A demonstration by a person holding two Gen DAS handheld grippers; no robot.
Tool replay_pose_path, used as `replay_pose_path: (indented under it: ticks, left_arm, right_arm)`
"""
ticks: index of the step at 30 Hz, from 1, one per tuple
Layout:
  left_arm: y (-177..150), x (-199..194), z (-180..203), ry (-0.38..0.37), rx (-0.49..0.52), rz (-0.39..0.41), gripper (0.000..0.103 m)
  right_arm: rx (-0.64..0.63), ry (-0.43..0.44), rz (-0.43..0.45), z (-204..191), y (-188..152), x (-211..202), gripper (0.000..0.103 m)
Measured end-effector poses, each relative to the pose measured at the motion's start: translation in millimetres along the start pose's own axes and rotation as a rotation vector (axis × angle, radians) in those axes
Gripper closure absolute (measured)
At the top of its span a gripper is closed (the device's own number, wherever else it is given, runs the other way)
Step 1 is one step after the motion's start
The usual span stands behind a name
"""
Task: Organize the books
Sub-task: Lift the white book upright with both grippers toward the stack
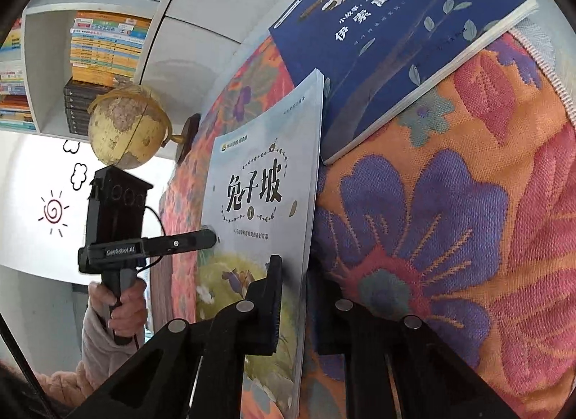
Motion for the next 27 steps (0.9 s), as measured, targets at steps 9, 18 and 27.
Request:
replay_pose_path:
  ticks: [9, 18, 27]
  left_arm:
    - [-13.8, -20.4, 7.9, 0.087, 0.090, 0.111, 0.085]
    - [-29.3, -51.2, 6.4, 0.056, 0.105, 0.152, 0.085]
    - [-49.8, -94.7, -21.7, 0.079, 0.080, 0.224, 0.084]
  right_arm:
    - [-0.130, -0.029, -0.005, -47.9, -7.2, 6.3, 0.091]
    - [-0.172, -0.050, -0.023, -74.2, -15.9, 12.1, 0.091]
    - [-0.239, -0.043, -0.054, -122.3, -37.9, 35.5, 0.091]
Point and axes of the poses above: each gripper's, at about its wrist camera, not at the fingertips, and x roughly the way its jaws point, z to its right, y to its top, the point moved 8 cm from there along x, roughly the way its jaws point, and after that the axes turned 5 degrees about y, right-handed, at the moved point
